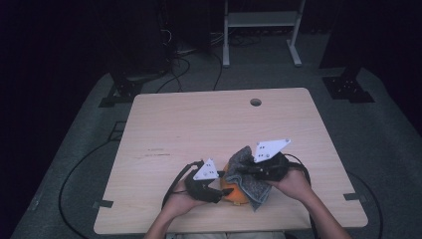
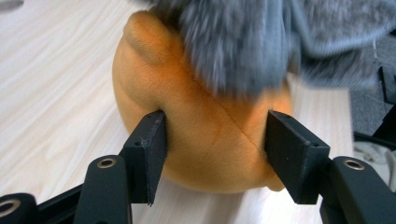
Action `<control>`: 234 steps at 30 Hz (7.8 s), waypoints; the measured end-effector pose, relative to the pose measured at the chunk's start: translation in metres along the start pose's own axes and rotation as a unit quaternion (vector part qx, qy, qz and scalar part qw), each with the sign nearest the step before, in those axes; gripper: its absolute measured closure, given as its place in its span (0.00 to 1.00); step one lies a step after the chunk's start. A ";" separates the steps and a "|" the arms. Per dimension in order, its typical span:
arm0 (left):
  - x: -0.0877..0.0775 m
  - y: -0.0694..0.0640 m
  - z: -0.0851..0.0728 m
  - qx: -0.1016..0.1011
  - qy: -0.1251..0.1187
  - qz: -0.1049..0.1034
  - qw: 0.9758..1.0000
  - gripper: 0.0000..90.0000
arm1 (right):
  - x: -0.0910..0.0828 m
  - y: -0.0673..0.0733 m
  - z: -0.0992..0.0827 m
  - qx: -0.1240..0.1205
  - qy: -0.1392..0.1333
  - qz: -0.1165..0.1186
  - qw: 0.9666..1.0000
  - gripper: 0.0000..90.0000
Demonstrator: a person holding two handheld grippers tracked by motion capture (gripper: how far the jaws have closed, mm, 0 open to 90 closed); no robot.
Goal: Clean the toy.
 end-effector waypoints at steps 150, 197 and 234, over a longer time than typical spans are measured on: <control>-0.013 0.016 -0.007 -0.001 -0.048 -0.018 0.999 0.38 | 0.001 0.005 -0.016 0.005 -0.022 0.007 1.000 0.89; -0.004 -0.002 0.004 0.058 -0.032 -0.005 0.998 0.44 | -0.013 0.017 0.025 -0.035 0.015 0.038 0.999 0.89; -0.003 0.022 0.020 -0.006 -0.075 -0.031 0.997 0.44 | -0.027 0.003 -0.051 0.077 -0.047 -0.011 0.996 0.89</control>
Point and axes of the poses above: each handheld gripper's, and its own axes: x roughly forward along the jaws, z roughly out of its top, y roughly to its left, the point moved 2 cm from there along x, roughly forward along the jaws, and after that the axes turned 2 degrees about y, right-handed, at the moved point
